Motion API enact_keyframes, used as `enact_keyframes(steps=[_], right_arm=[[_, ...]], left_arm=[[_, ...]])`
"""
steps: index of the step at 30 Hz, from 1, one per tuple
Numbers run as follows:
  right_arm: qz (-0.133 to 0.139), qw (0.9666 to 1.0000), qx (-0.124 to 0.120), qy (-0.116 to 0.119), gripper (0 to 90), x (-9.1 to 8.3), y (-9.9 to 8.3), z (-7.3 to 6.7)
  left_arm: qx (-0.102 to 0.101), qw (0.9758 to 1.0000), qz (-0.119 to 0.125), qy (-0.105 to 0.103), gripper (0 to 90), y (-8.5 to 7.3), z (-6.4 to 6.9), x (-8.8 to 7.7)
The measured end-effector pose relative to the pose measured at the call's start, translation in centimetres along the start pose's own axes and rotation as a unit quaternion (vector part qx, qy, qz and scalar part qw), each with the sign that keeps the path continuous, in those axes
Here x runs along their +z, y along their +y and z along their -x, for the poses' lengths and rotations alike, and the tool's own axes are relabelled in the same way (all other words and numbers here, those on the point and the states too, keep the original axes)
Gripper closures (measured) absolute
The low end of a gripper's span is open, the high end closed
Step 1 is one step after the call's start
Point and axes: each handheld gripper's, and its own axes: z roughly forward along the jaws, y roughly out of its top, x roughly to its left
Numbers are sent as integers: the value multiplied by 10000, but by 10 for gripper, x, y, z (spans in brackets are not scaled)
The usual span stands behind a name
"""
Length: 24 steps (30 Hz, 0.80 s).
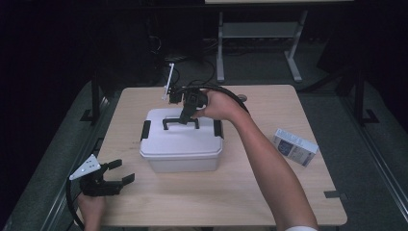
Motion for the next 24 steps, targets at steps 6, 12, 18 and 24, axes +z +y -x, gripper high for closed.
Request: enact_keyframes(steps=[6, 12, 18, 24], right_arm=[[5, 10000, -65, 47, 837, 0, 0, 1], [-52, 9999, -58, 74, 846, -2, 3, 1], [13, 10000, -61, 76, 846, -5, 4, 1], [139, 9999, -64, 23, 847, -14, 4, 0]], left_arm=[[-10, 10000, 6, 1, 134, 0, 0, 0], [-37, 10000, 11, 17, 134, 0, -1, 0], [-44, 10000, 34, 15, 134, -1, -1, -1], [-39, 10000, 10, 14, 134, 0, -1, -1]])
